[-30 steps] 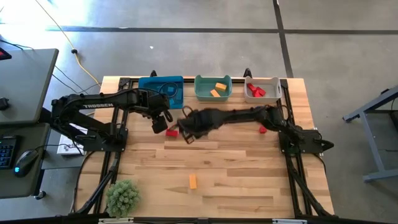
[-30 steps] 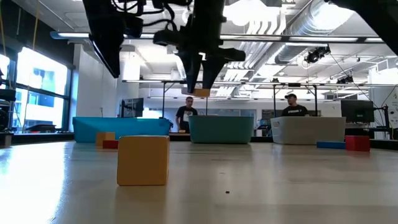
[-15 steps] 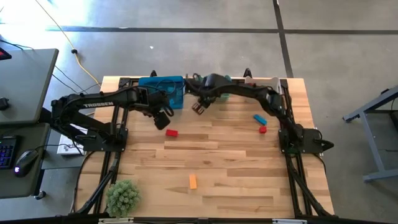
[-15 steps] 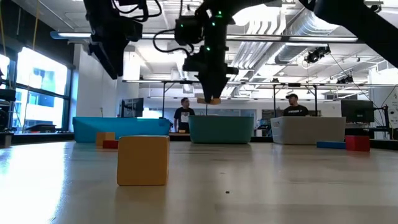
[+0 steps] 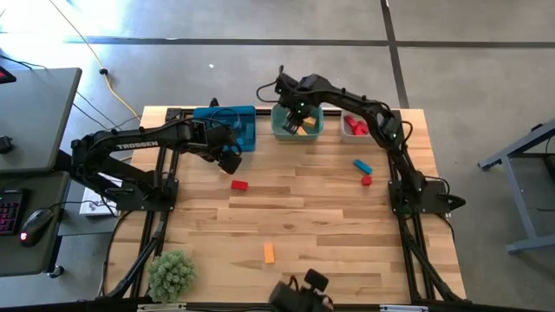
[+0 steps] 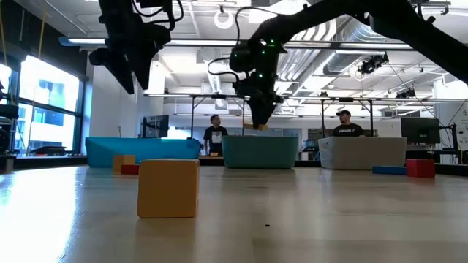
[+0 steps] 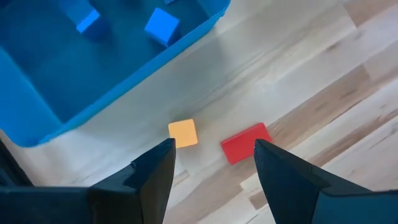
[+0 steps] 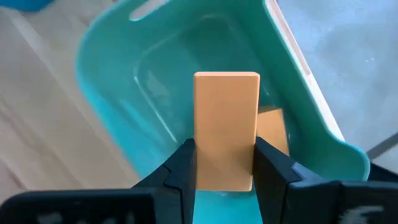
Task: Sort & place blocks by color
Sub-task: Put the yellow block into the green bin, then put the red block into the grey bin
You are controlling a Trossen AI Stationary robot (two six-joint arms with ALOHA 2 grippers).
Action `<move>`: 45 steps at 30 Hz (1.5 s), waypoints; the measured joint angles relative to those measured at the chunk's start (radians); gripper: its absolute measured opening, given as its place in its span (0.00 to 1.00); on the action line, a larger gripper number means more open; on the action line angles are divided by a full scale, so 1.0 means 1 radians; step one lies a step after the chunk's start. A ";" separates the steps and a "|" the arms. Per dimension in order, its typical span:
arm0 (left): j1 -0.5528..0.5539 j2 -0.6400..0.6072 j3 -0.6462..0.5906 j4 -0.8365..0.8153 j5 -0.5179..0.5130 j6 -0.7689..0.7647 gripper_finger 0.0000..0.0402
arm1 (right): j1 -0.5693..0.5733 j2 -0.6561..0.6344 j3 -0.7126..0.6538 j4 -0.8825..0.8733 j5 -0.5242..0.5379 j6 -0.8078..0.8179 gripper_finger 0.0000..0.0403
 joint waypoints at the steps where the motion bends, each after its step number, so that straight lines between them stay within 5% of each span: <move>1: 0.000 0.000 0.000 0.000 0.000 -0.020 0.52 | -0.011 0.000 -0.007 0.008 -0.012 -0.017 0.24; 16: -0.003 0.000 0.000 0.001 0.000 -0.037 0.52 | -0.064 0.000 -0.163 0.126 -0.119 -0.121 0.24; 30: -0.003 0.000 0.000 0.001 0.007 0.054 0.52 | -0.066 0.000 -0.157 0.134 -0.072 -0.171 0.49; 45: -0.002 0.000 0.000 0.000 0.024 0.230 0.60 | -0.064 0.000 -0.024 0.044 -0.085 -0.094 0.51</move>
